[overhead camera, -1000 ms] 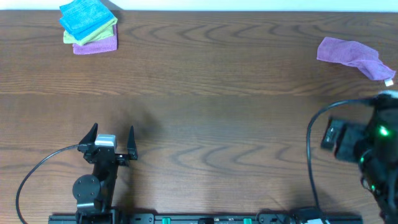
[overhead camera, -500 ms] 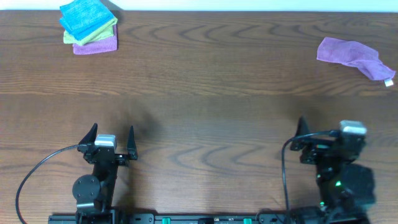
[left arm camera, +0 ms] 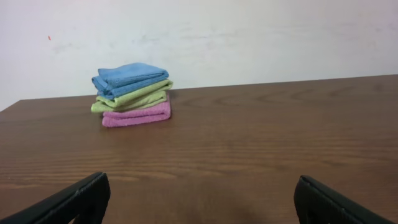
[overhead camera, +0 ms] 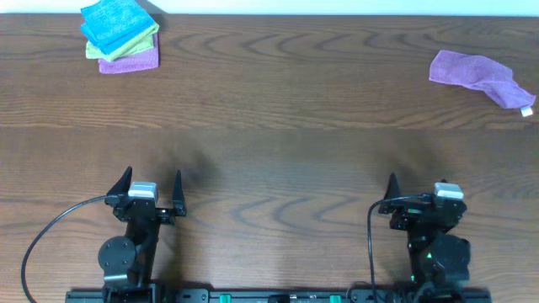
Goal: Fold the cloth
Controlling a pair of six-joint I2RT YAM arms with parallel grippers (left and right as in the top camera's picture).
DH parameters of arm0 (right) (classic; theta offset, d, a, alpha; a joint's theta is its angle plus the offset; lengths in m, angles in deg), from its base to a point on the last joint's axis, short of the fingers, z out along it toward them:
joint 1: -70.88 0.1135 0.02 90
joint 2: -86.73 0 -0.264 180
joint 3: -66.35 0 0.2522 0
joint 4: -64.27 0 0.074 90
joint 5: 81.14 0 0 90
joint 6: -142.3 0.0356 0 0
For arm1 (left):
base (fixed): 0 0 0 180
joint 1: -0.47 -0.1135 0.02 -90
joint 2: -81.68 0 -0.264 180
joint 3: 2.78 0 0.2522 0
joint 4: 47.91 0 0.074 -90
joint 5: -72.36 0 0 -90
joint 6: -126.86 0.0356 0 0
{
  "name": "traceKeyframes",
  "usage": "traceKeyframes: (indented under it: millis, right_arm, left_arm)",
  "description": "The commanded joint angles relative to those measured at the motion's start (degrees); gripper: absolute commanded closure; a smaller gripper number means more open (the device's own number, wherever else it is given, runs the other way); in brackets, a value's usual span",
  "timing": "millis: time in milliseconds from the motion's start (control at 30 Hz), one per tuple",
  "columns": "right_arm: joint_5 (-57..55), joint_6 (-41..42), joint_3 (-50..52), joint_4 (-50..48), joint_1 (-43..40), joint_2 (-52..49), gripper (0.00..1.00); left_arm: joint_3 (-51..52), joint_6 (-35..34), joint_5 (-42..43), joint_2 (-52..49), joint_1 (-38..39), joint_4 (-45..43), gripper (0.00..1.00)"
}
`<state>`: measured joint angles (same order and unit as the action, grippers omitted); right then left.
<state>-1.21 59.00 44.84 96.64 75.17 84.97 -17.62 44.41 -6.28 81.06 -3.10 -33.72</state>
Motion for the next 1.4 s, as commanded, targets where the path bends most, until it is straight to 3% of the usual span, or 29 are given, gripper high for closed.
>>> traceKeyframes:
  millis: [0,533,1367]
  right_arm:
    - [0.0,-0.8,2.1,-0.2,-0.6,1.5,0.01]
    - [0.4,-6.1,2.1,-0.2,-0.6,1.5,0.01]
    - [0.4,-6.1,2.1,-0.2,-0.6,1.5,0.01]
  left_arm:
    - [0.8,0.4,0.1,0.4,0.2,2.8,0.05]
    - [0.8,0.4,0.1,0.4,0.2,2.8,0.05]
    - [0.8,0.4,0.1,0.4,0.2,2.8,0.05]
